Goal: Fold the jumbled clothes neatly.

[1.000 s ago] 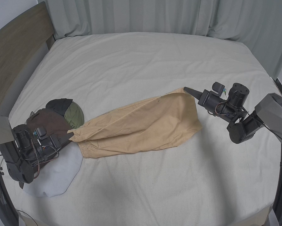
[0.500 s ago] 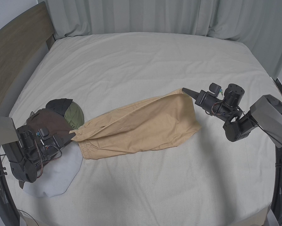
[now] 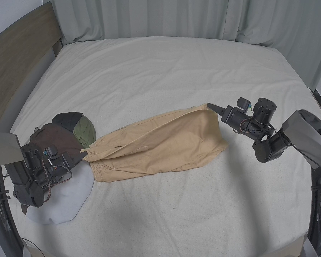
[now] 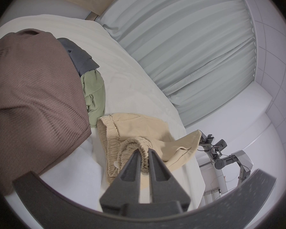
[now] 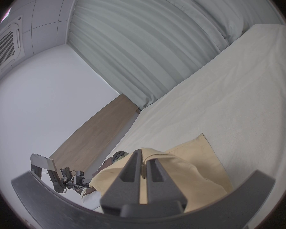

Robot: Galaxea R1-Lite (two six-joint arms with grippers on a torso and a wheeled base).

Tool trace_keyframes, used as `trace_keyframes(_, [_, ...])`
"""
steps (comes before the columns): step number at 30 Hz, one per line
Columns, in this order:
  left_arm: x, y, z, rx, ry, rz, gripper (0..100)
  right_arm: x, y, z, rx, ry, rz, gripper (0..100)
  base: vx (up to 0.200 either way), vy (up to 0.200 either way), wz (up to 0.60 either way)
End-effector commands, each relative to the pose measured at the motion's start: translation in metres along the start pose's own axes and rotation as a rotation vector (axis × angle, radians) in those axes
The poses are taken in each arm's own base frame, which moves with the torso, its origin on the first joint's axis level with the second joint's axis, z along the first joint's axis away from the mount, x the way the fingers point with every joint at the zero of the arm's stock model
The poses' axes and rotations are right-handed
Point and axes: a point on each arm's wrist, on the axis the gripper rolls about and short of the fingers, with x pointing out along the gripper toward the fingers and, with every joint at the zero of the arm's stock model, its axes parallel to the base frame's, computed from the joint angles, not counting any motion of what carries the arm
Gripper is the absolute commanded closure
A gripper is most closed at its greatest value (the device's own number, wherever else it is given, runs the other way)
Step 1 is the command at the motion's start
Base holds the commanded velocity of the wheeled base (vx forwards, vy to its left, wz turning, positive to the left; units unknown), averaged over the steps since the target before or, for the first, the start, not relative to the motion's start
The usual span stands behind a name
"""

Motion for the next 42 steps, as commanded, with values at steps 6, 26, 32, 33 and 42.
trace_keyframes(6, [0.003,0.003,-0.002,-0.004,0.005,0.003,100,0.002,-0.005,0.005,-0.013,-0.018,0.002,0,0.000,0.000,0.00])
trace_keyframes(26, [0.007,0.002,0.008,0.013,-0.051,0.017,0,-0.003,-0.005,-0.016,0.021,0.017,-0.040,0,0.000,0.000,0.00])
trace_keyframes(32, [-0.002,-0.022,0.027,-0.029,-0.101,-0.033,0,-0.016,0.005,-0.035,0.052,0.076,-0.058,0,0.000,0.000,0.00])
trace_keyframes(33, [-0.002,-0.024,0.028,-0.031,-0.104,-0.037,0,-0.016,0.006,-0.036,0.052,0.079,-0.058,0,0.000,0.000,0.00])
trace_keyframes(42, [-0.027,-0.076,0.050,0.030,-0.142,-0.164,0,-0.036,0.005,-0.072,0.097,0.149,-0.091,0,0.000,0.000,0.00])
